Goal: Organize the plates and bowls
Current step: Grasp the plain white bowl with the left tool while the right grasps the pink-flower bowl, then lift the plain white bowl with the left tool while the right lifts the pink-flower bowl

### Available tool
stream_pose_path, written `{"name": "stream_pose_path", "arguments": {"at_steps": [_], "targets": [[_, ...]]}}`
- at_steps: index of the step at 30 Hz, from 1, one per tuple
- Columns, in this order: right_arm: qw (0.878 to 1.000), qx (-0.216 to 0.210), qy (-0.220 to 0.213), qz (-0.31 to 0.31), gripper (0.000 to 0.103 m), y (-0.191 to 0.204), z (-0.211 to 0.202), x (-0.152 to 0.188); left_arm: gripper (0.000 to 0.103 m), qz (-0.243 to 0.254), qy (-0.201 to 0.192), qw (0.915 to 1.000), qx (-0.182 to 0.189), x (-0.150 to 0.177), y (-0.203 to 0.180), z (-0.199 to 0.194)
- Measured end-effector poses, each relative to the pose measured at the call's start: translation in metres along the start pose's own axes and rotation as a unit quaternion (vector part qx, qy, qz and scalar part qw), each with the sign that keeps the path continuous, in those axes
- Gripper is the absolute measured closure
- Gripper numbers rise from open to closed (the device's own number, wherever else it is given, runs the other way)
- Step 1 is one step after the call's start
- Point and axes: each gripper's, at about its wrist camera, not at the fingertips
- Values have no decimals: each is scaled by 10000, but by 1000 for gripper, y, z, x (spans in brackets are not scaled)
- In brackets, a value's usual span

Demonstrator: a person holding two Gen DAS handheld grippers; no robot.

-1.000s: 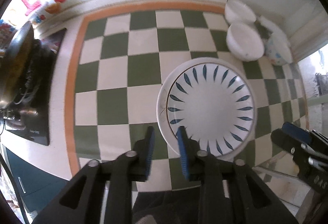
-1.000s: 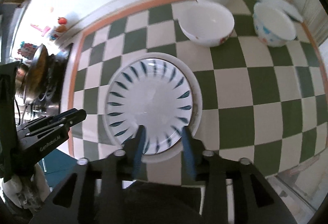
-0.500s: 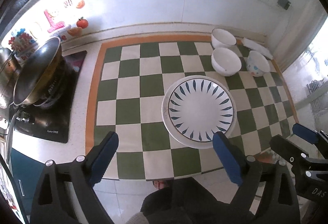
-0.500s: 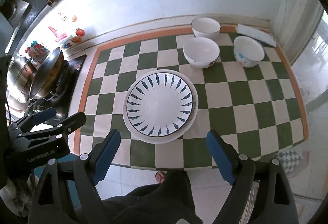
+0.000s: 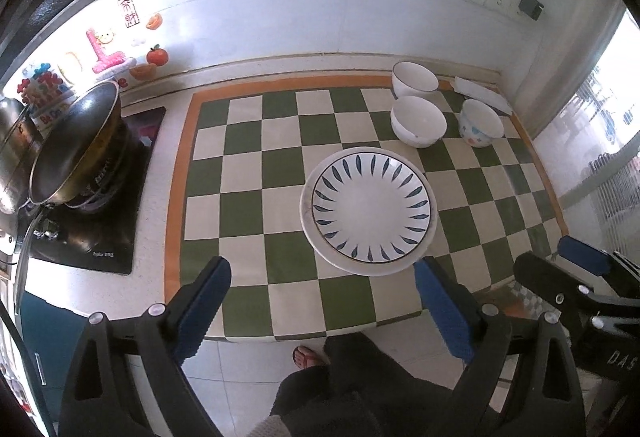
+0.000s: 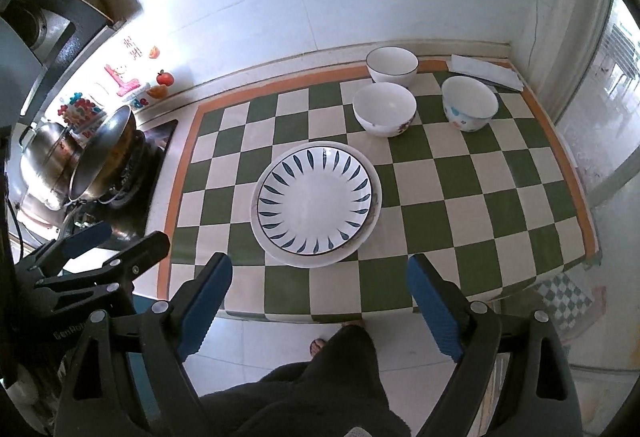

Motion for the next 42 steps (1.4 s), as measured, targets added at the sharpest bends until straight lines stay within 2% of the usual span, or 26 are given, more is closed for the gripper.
{"name": "stream_pose_path", "arguments": {"at_steps": [4, 8, 9, 11, 15, 21, 23, 25, 26, 27, 28, 29, 31, 32, 34, 36, 38, 42], "targets": [[9983, -366, 29, 455, 10, -24, 14, -15, 9, -38, 14, 10000, 47, -18, -7, 13], [9933, -676, 165, 923, 8, -57, 40, -45, 8, -107, 55, 9998, 153, -53, -15, 42], [9924, -700, 164, 999, 8, -66, 49, -54, 3, -125, 56, 9998, 165, -63, -17, 52], [9917, -645, 219, 1087, 8, -82, 69, -74, 1, -155, 85, 9996, 203, -81, -21, 71], [9900, -513, 637, 1148, 8, -112, 128, -121, 1, -262, 328, 9988, 246, -127, -30, 128], [9877, -371, 1139, 1008, 9, -136, 216, -179, 1, -509, 999, 9936, 155, -182, -32, 222], [9873, -353, 1283, 871, 13, -136, 244, -195, 5, -528, 1175, 9916, 121, -195, -32, 249], [9864, -364, 1411, 762, 21, -135, 267, -207, 17, -614, 1394, 9883, 115, -207, -31, 276], [9857, -368, 1476, 720, 29, -134, 278, -212, 19, -649, 1510, 9863, 150, -210, -30, 287], [9852, -353, 1549, 652, 35, -132, 290, -218, 27, -694, 1637, 9839, 189, -213, -30, 298], [9849, -334, 1595, 583, 37, -131, 299, -221, 38, -736, 1745, 9816, 245, -215, -29, 311], [9846, -328, 1638, 521, 41, -129, 307, -225, 44, -740, 1810, 9804, 259, -216, -30, 317], [9831, -337, 1750, 427, 53, -126, 324, -230, 64, -771, 2015, 9759, 334, -216, -32, 334], [9825, -324, 1795, 392, 61, -124, 333, -233, 66, -809, 2103, 9734, 417, -215, -33, 341], [9816, -315, 1851, 355, 72, -122, 343, -234, 81, -859, 2222, 9701, 465, -214, -34, 352], [9804, -276, 1923, 325, 87, -121, 352, -235, 90, -873, 2277, 9684, 527, -211, -36, 359], [9800, -277, 1940, 354, 91, -122, 357, -237, 93, -860, 2269, 9682, 602, -210, -39, 360], [9782, -373, 1977, 519, 92, -126, 356, -235, 93, -805, 2221, 9698, 601, -212, -47, 356]]}}
Point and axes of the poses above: each gripper's, at about its wrist camera, not at the fingertips, and z roughly the way its jaws point, y to its left, x to its underside, and after that the axes turned 11 degrees about x, right-handed
